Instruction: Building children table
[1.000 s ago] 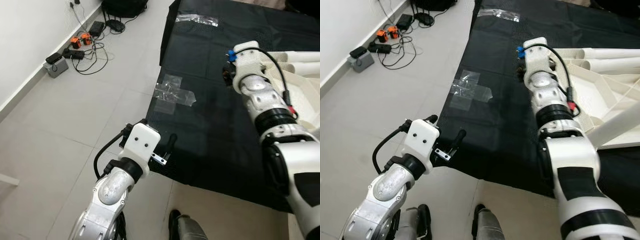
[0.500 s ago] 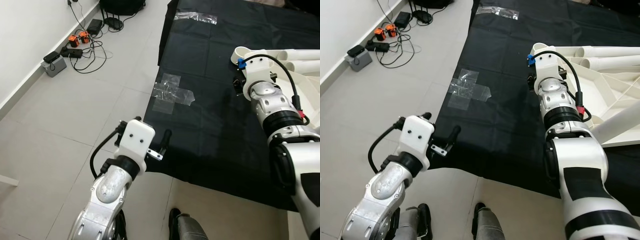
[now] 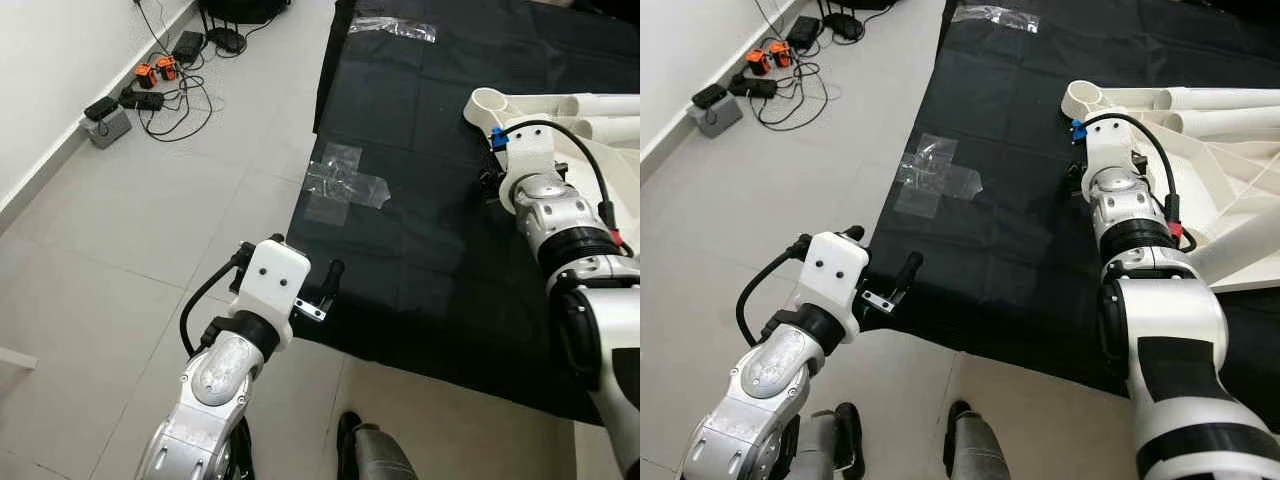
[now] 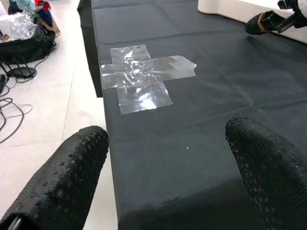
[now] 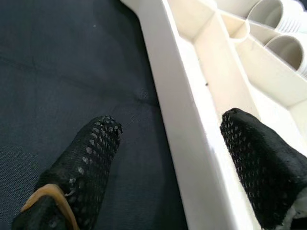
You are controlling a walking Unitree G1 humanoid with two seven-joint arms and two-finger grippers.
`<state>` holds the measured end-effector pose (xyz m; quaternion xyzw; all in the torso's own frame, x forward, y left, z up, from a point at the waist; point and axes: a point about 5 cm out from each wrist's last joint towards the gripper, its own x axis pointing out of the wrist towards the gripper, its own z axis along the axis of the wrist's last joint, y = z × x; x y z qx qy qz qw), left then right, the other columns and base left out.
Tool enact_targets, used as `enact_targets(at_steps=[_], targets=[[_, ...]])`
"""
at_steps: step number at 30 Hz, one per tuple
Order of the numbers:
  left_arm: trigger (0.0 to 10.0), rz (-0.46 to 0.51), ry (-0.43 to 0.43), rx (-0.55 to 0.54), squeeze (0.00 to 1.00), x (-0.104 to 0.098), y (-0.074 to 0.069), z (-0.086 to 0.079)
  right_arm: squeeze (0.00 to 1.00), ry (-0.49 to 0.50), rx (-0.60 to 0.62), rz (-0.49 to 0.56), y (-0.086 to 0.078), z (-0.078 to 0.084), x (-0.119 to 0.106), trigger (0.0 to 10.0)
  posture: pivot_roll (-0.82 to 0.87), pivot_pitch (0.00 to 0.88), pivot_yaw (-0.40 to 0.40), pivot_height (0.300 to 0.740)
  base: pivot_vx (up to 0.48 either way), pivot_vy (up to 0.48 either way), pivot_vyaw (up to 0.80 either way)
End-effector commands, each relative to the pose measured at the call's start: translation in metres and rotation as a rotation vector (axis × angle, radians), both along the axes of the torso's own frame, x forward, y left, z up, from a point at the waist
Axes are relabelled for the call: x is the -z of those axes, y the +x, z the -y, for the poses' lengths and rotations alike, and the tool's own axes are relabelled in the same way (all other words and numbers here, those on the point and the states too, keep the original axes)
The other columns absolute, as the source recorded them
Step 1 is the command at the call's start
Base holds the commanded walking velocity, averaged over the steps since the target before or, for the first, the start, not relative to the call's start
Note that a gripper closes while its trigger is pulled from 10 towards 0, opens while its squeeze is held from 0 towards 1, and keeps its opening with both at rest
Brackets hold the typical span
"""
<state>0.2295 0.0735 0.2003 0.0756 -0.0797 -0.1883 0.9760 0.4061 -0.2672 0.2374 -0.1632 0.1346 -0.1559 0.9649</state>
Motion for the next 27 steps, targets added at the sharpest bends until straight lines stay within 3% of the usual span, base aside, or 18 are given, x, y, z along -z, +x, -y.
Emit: enact_targets(at_steps=[1,5,9,10,11,12,27], targets=[[10.0,-0.013,0.002,0.013,0.0,0.002,-0.004,0.0,0.0,0.033,0.021,-0.046,-0.004,0.005,0.012,10.0,0.01,0.334,-0.094,0.74,0.0,0.0,0.0],[10.0,-0.01,0.005,0.009,0.0,0.001,-0.004,-0.001,0.0,0.09,-0.063,-0.106,-0.002,-0.005,0.017,10.0,0.01,0.332,-0.094,0.74,0.0,0.0,0.0],[10.0,-0.006,0.008,0.011,0.0,0.002,-0.003,0.0,0.0,0.082,-0.116,-0.147,-0.002,-0.01,0.02,10.0,0.0,0.324,-0.097,0.74,0.0,0.0,0.0],[10.0,-0.005,0.009,0.013,0.0,0.002,-0.003,0.0,0.0,0.072,-0.127,-0.156,-0.002,-0.01,0.021,8.4,0.0,0.324,-0.097,0.74,0.0,0.0,0.0],[10.0,-0.005,0.009,0.013,0.0,0.002,-0.003,0.0,0.0,0.072,-0.127,-0.156,-0.002,-0.01,0.021,8.4,0.0,0.324,-0.097,0.74,0.0,0.0,0.0],[10.0,-0.003,0.01,0.013,0.0,0.001,-0.003,0.0,0.0,0.068,-0.138,-0.159,-0.002,-0.011,0.021,0.0,0.0,0.324,-0.1,0.74,0.0,0.0,0.0],[10.0,0.004,0.014,0.01,0.0,0.0,0.0,-0.001,0.0,0.069,-0.161,-0.119,0.002,-0.015,0.006,0.0,0.0,0.315,-0.101,0.74,0.0,0.0,0.0]])
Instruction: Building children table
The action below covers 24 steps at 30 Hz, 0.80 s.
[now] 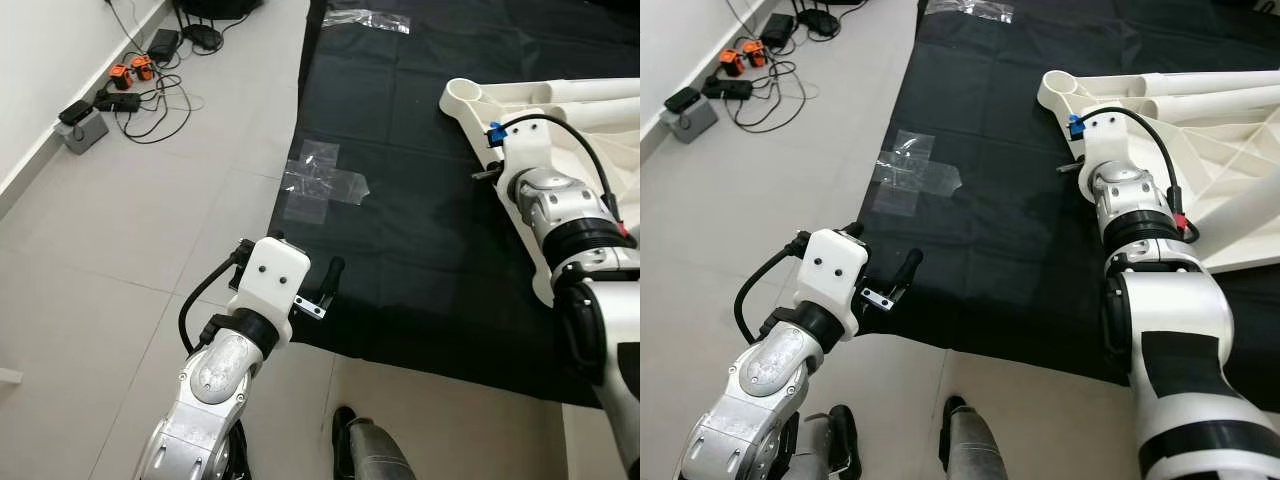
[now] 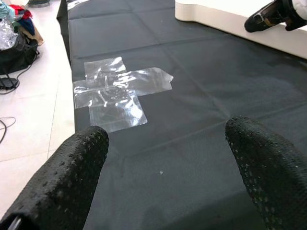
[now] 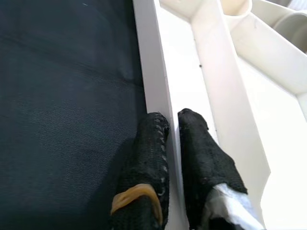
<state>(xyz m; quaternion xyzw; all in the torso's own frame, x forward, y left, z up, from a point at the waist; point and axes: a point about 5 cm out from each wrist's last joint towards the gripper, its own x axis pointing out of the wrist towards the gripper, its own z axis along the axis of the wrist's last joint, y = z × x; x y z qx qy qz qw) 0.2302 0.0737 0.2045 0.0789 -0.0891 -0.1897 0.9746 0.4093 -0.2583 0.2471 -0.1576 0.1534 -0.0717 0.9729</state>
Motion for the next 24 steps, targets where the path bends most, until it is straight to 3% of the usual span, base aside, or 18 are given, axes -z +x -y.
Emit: enact_targets(at_steps=[1,9,11,14,17,22,24], targets=[[10.0,-0.013,0.012,0.005,0.0,0.004,-0.001,-0.001,0.0,0.017,-0.034,-0.064,0.0,-0.01,0.014,0.0,0.0,0.303,-0.1,0.74,0.0,0.0,0.0],[10.0,0.007,0.027,0.017,0.0,0.002,0.002,0.0,0.0,-0.004,-0.205,-0.126,0.003,-0.027,0.016,0.0,0.01,0.258,-0.097,0.74,0.0,0.0,0.0],[10.0,0.014,0.033,0.018,0.0,0.001,0.004,-0.001,0.0,-0.029,-0.313,-0.18,0.002,-0.034,0.021,0.0,0.0,0.251,-0.094,0.74,0.0,0.0,0.0],[10.0,0.018,0.036,0.016,0.0,0.001,0.005,-0.002,0.0,-0.045,-0.376,-0.209,0.0,-0.037,0.023,0.0,0.0,0.243,-0.094,0.74,0.0,0.0,0.0],[10.0,0.025,0.042,0.009,0.0,0.0,0.007,-0.004,0.0,-0.06,-0.581,-0.26,-0.005,-0.039,0.02,0.0,0.0,0.233,-0.09,0.74,0.0,0.0,0.0],[10.0,0.027,0.044,0.012,0.0,0.001,0.007,-0.004,0.0,-0.086,-0.676,-0.288,-0.01,-0.033,0.016,0.0,-0.01,0.23,-0.086,0.74,0.0,0.0,0.0],[10.0,0.036,0.042,0.013,0.0,-0.001,0.01,-0.003,0.0,-0.122,-0.798,-0.305,-0.023,-0.014,0.013,0.0,-0.01,0.219,-0.072,0.74,0.0,0.0,0.0]])
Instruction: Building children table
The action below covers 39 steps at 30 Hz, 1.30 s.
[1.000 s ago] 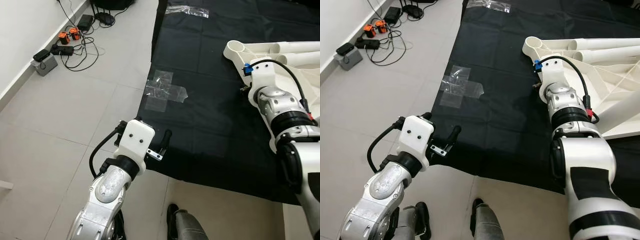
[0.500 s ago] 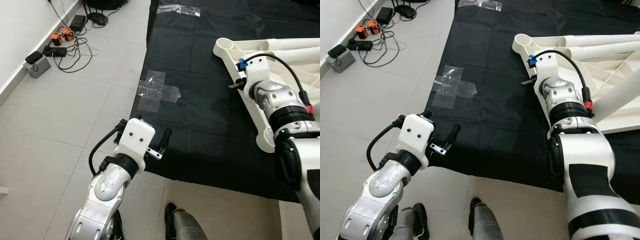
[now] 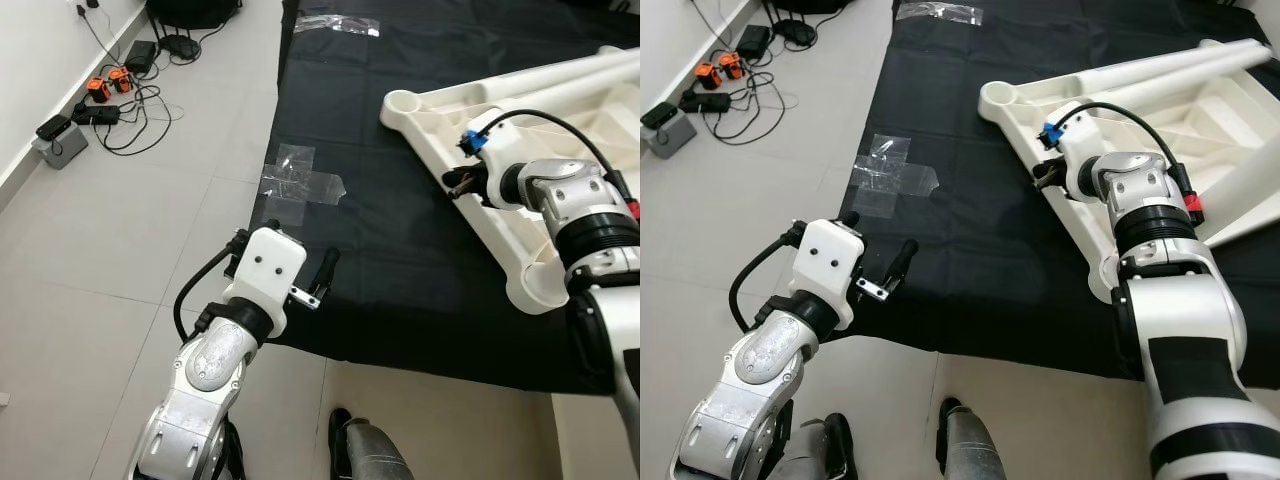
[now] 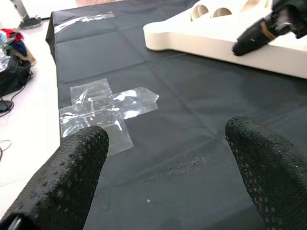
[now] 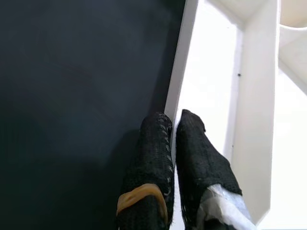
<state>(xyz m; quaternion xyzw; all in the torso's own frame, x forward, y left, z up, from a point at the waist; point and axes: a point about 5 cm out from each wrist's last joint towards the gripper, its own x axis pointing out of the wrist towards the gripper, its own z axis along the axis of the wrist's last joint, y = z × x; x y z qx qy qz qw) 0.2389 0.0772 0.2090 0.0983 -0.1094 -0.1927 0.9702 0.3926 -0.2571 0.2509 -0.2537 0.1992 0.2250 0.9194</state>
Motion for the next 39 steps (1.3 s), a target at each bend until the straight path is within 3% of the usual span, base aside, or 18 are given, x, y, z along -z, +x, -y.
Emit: enact_targets(at_steps=[1,6,8,11,17,21,23,25,27,28,36,39], targets=[[10.0,-0.011,0.011,0.006,0.0,0.004,0.001,0.001,0.0,-0.02,-0.2,-0.094,-0.006,-0.013,0.017,0.0,-0.01,0.219,-0.072,0.74,0.0,0.0,0.0],[10.0,-0.007,0.013,0.006,0.0,0.003,0.003,0.0,0.0,-0.034,-0.278,-0.124,-0.015,-0.006,0.021,0.0,-0.01,0.217,-0.069,0.74,0.0,0.0,0.0],[10.0,-0.001,0.02,0.008,0.0,0.003,0.004,-0.001,0.0,-0.074,-0.361,-0.201,-0.03,0.008,0.031,0.0,-0.01,0.212,-0.067,0.74,0.0,0.0,0.0],[10.0,-0.001,0.02,0.008,0.0,0.003,0.004,-0.001,0.0,-0.074,-0.361,-0.201,-0.03,0.008,0.031,0.0,-0.01,0.212,-0.067,0.74,0.0,0.0,0.0],[10.0,0.004,0.026,0.003,0.0,0.003,0.006,-0.004,0.0,-0.019,-0.494,-0.256,-0.057,0.031,0.035,0.0,-0.01,0.205,-0.059,0.74,0.0,0.0,0.0],[10.0,0.005,0.027,0.003,0.0,0.003,0.006,-0.004,0.0,-0.016,-0.545,-0.285,-0.064,0.033,0.039,0.0,-0.01,0.203,-0.058,0.74,0.0,0.0,0.0],[10.0,0.007,0.029,0.006,0.0,0.003,0.007,-0.004,0.0,-0.038,-0.627,-0.368,-0.079,0.038,0.049,0.0,0.0,0.206,-0.057,0.74,0.0,0.0,0.0],[10.0,0.007,0.029,0.006,0.0,0.003,0.007,-0.004,0.0,-0.038,-0.627,-0.368,-0.079,0.038,0.049,0.0,0.0,0.206,-0.057,0.74,0.0,0.0,0.0],[10.0,0.007,0.031,0.007,0.0,0.003,0.007,-0.004,0.0,-0.08,-0.641,-0.411,-0.084,0.043,0.054,0.0,0.0,0.208,-0.055,0.74,0.0,0.0,0.0],[10.0,0.005,0.033,0.007,0.0,0.004,0.007,-0.005,0.0,-0.233,-0.606,-0.454,-0.087,0.054,0.063,0.0,0.0,0.207,-0.055,0.74,0.0,0.0,0.0],[10.0,0.001,0.028,0.027,0.0,0.006,0.005,0.001,0.0,-0.345,-0.59,-0.452,-0.086,0.061,0.06,0.0,0.0,0.202,-0.058,0.74,0.0,0.0,0.0],[10.0,0.0,0.027,0.028,0.0,0.007,0.005,0.002,0.0,-0.483,-0.529,-0.411,-0.08,0.066,0.057,0.0,0.0,0.2,-0.058,0.74,0.0,0.0,0.0]])
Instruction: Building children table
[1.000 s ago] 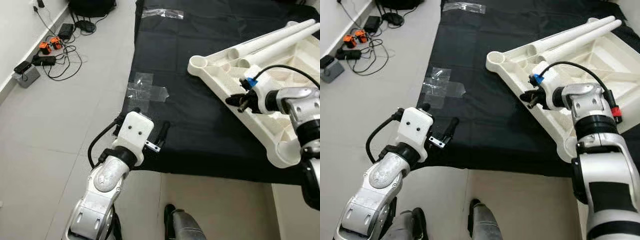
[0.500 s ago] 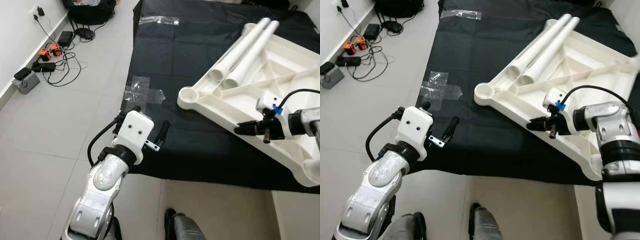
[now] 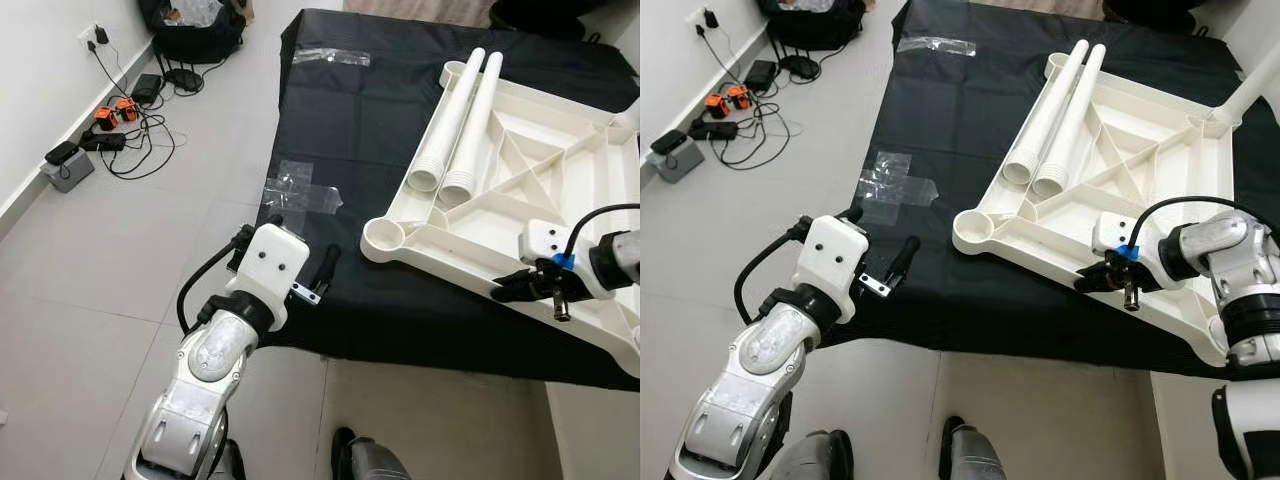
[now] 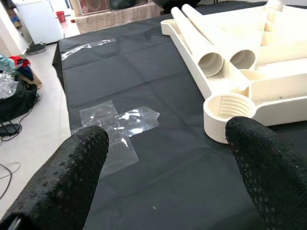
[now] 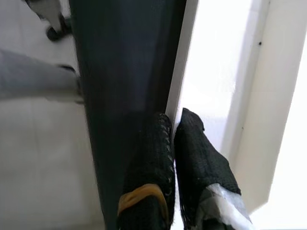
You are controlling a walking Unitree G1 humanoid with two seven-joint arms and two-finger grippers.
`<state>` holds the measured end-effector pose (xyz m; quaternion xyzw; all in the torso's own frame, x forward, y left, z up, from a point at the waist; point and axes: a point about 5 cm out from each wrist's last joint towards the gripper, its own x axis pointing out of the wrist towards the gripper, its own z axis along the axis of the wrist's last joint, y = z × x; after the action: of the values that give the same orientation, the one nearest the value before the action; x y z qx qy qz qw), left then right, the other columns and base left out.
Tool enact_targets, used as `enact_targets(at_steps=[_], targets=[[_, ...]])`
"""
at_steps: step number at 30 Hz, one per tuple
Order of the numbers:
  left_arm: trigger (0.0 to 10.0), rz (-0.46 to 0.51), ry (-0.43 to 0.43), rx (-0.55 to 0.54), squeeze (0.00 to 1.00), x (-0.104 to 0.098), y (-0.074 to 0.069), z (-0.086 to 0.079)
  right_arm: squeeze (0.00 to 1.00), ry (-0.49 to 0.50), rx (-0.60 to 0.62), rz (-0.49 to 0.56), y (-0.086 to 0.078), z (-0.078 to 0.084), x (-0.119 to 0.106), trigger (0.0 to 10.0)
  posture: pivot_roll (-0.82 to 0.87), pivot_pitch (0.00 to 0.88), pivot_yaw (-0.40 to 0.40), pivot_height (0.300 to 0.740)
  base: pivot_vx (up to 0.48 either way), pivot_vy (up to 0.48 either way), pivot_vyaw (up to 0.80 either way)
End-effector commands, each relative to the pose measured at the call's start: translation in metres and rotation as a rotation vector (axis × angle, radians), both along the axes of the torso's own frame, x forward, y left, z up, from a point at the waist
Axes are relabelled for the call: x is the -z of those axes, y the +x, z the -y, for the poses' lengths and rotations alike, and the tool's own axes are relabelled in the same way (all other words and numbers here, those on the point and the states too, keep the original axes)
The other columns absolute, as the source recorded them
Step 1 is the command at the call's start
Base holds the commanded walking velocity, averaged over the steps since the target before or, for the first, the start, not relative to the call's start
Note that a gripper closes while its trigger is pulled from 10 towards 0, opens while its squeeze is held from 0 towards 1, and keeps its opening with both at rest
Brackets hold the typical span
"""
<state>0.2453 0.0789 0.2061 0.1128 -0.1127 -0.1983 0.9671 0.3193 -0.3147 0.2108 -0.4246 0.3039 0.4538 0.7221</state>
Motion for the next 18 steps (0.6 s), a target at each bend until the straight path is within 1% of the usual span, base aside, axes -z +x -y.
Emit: enact_targets(at_steps=[1,2,3,4,5,6,7,8,9,10,11,12,15,16,17,18], targets=[[10.0,-0.012,-0.002,0.018,0.0,0.004,-0.002,0.003,0.0,-0.159,0.003,-0.036,-0.005,0.01,0.016,0.0,0.0,0.2,-0.058,0.74,0.0,0.0,0.0],[10.0,-0.011,-0.002,0.017,0.0,0.004,-0.001,0.003,0.0,-0.156,0.034,0.026,0.002,0.009,0.011,7.6,0.0,0.197,-0.061,0.74,0.0,0.0,0.0],[10.0,-0.011,-0.002,0.017,0.0,0.004,-0.001,0.003,0.0,-0.156,0.034,0.026,0.002,0.009,0.011,7.6,0.0,0.197,-0.061,0.74,0.0,0.0,0.0],[10.0,-0.012,-0.004,0.016,0.0,0.004,-0.001,0.003,0.0,-0.119,0.037,0.049,0.005,0.006,0.007,10.0,0.0,0.197,-0.061,0.74,0.0,0.0,0.0],[10.0,-0.012,-0.004,0.016,0.0,0.004,-0.001,0.003,0.0,-0.119,0.037,0.049,0.005,0.006,0.007,10.0,0.0,0.197,-0.061,0.74,0.0,0.0,0.0],[10.0,-0.012,-0.002,0.016,0.0,0.004,-0.001,0.003,0.0,-0.045,0.039,0.041,0.008,0.001,0.002,10.0,0.0,0.197,-0.059,0.74,0.0,0.0,0.0],[10.0,-0.012,-0.002,0.016,0.0,0.004,-0.001,0.003,0.0,-0.045,0.039,0.041,0.008,0.001,0.002,10.0,0.0,0.197,-0.059,0.74,0.0,0.0,0.0],[10.0,-0.012,-0.003,0.014,0.0,0.004,-0.001,0.003,0.2,0.079,0.018,0.033,0.01,-0.009,-0.006,10.0,0.0,0.204,-0.06,0.74,0.0,0.0,0.0],[10.0,-0.012,-0.003,0.014,0.0,0.004,-0.001,0.003,0.2,0.079,0.018,0.033,0.01,-0.009,-0.006,10.0,0.0,0.204,-0.06,0.74,0.0,0.0,0.0],[10.0,-0.01,-0.003,0.009,0.0,0.004,0.0,0.002,1.0,0.313,-0.036,0.024,0.015,-0.027,-0.023,10.0,0.0,0.203,-0.058,0.74,0.0,0.0,0.0],[10.0,-0.01,-0.003,0.009,0.0,0.004,0.0,0.002,1.0,0.313,-0.036,0.024,0.015,-0.027,-0.023,10.0,0.0,0.203,-0.058,0.74,0.0,0.0,0.0],[10.0,-0.01,-0.004,0.007,0.0,0.004,0.001,0.002,1.0,0.373,-0.057,0.03,0.016,-0.032,-0.029,10.0,0.0,0.203,-0.058,0.74,0.0,0.0,0.0],[10.0,-0.009,-0.004,0.007,0.0,0.004,0.001,0.002,1.0,0.399,-0.061,0.048,0.018,-0.035,-0.032,10.0,0.0,0.203,-0.058,0.74,0.0,0.0,0.0],[10.0,-0.009,-0.006,0.008,0.0,0.004,0.001,0.002,1.0,0.436,-0.065,0.085,0.021,-0.039,-0.038,10.0,0.0,0.199,-0.057,0.74,0.0,0.0,0.0],[10.0,-0.008,-0.006,0.009,0.0,0.003,0.001,0.003,0.3,0.513,-0.074,0.1,0.024,-0.044,-0.049,10.0,0.0,0.199,-0.059,0.74,0.0,0.0,0.0],[10.0,-0.008,-0.007,0.008,0.0,0.004,0.0,0.003,0.0,0.614,-0.095,0.108,0.025,-0.05,-0.064,10.0,0.0,0.196,-0.059,0.74,0.0,0.0,0.0]])
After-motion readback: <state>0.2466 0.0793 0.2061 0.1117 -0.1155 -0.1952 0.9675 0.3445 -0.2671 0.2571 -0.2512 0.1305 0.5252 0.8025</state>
